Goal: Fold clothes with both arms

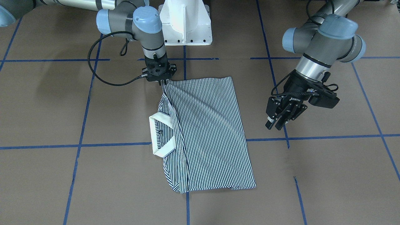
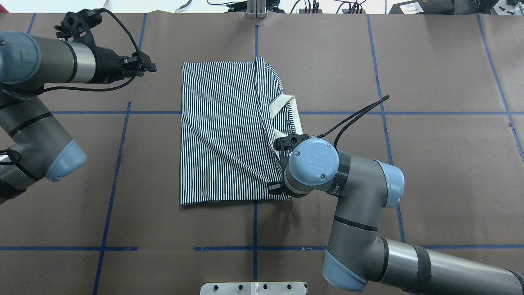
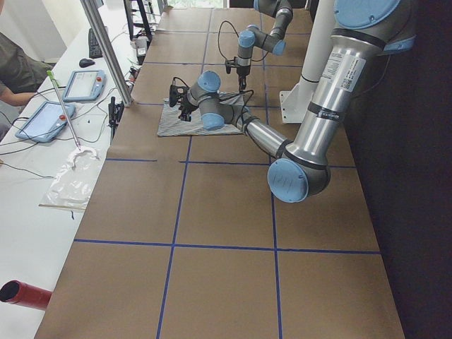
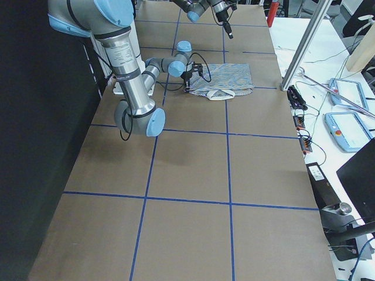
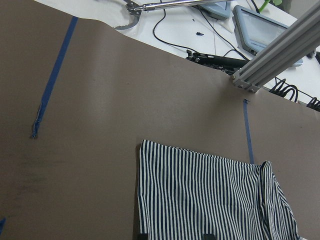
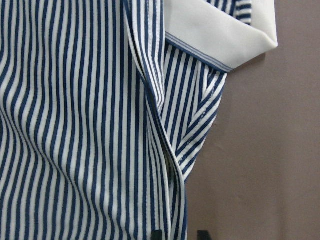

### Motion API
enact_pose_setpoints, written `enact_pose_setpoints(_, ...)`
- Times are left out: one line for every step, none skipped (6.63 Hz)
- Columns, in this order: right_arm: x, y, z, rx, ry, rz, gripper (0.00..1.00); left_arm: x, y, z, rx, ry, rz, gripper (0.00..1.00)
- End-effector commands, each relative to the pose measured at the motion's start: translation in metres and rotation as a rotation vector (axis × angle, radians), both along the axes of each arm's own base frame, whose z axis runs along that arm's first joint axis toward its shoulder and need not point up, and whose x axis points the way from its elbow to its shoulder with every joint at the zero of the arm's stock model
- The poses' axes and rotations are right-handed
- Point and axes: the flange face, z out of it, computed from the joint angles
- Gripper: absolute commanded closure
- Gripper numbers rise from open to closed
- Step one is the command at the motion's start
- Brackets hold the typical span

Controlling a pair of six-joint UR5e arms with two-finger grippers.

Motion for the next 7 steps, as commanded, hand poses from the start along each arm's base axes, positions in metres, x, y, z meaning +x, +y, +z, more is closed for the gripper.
enact_pose_setpoints(0.013,-0.019,0.006,-0.002,0.01,0.032,0.0,0.0,0.0,-0.001,0.001,0.001,0.0,0.53)
enact_pose_setpoints(0.025,-0.044,0.003,0.004,0.009,0.068,0.0,0.0,0.0,-0.001,0.002,0.002,0.0,0.53)
enact_pose_setpoints(0.017,-0.062,-0.008,0.007,0.012,0.089,0.0,0.0,0.0,-0.002,0.003,0.003,0.0,0.53)
enact_pose_setpoints(-0.014,-0.08,-0.025,0.0,0.028,0.093,0.0,0.0,0.001,-0.001,-0.001,0.003,-0.001,0.53)
enact_pose_setpoints(-0.019,-0.084,-0.019,-0.003,0.045,0.098,0.0,-0.001,0.001,-0.002,-0.003,0.007,-0.002,0.53)
enact_pose_setpoints(-0.031,-0.093,-0.024,0.007,0.065,0.111,0.0,-0.001,0.001,-0.002,-0.002,0.008,-0.002,0.53)
enact_pose_setpoints(-0.031,-0.097,-0.02,0.019,0.076,0.101,0.0,-0.001,0.001,-0.002,-0.003,0.007,-0.002,0.53)
